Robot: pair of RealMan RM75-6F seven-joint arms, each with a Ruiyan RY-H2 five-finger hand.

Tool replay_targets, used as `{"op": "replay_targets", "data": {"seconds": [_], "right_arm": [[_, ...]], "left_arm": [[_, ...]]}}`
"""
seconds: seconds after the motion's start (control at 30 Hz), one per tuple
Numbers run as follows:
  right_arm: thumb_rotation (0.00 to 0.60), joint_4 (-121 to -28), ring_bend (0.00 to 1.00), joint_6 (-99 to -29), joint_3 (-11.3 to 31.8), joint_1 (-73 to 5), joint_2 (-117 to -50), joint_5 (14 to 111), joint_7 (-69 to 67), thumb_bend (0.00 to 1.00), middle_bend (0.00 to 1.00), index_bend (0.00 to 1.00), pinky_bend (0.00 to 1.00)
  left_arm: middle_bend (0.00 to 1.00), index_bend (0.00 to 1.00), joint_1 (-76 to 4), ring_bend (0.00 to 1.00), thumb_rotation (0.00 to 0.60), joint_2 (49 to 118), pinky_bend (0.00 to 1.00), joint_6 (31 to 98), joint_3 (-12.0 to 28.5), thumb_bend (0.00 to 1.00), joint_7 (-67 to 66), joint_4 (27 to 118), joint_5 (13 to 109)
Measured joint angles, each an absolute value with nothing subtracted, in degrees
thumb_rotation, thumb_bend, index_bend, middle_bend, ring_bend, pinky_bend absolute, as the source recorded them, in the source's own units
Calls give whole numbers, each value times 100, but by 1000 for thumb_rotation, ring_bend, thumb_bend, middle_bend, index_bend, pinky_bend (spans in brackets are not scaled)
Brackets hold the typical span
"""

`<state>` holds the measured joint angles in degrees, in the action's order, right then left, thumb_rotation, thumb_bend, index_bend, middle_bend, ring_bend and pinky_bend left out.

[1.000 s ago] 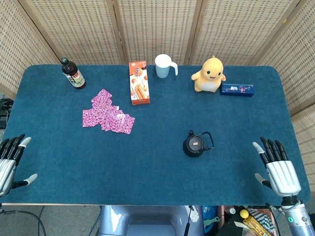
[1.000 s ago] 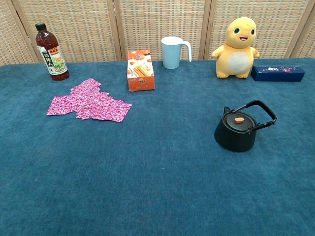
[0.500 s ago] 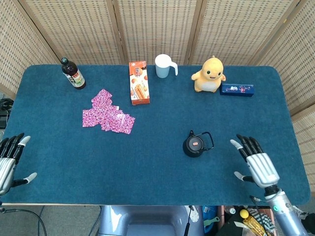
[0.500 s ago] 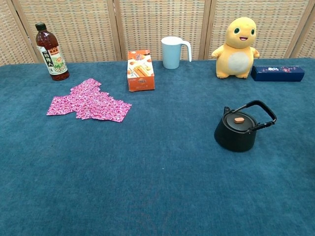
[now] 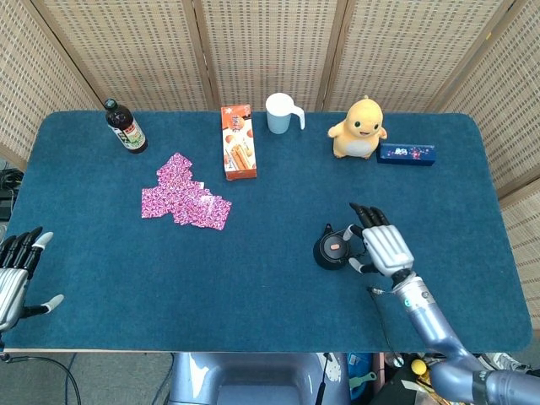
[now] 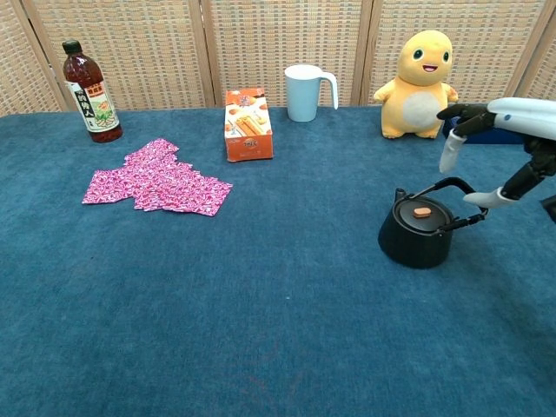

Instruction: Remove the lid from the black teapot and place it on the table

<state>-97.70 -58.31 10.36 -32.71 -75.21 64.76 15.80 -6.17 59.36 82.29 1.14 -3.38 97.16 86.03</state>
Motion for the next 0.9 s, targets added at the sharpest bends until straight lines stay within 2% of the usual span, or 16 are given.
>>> {"op": "replay_targets", "data": {"seconds": [0.57,0.9], "right_arm": [[600,-9281,0,-5746,1267,-3929,-8455,5188,2759,529,0,495,0],[600,-9051,0,-5796,1152,-4078,-8671,4947,2976,543,0,508,0]], "left_arm": [[0,0,-644,0,600,5958,0,8166,114,120,-360,9696,8553],[0,0,-658,0,600,5960,0,8132,114,119,-345,9683,8522]]}}
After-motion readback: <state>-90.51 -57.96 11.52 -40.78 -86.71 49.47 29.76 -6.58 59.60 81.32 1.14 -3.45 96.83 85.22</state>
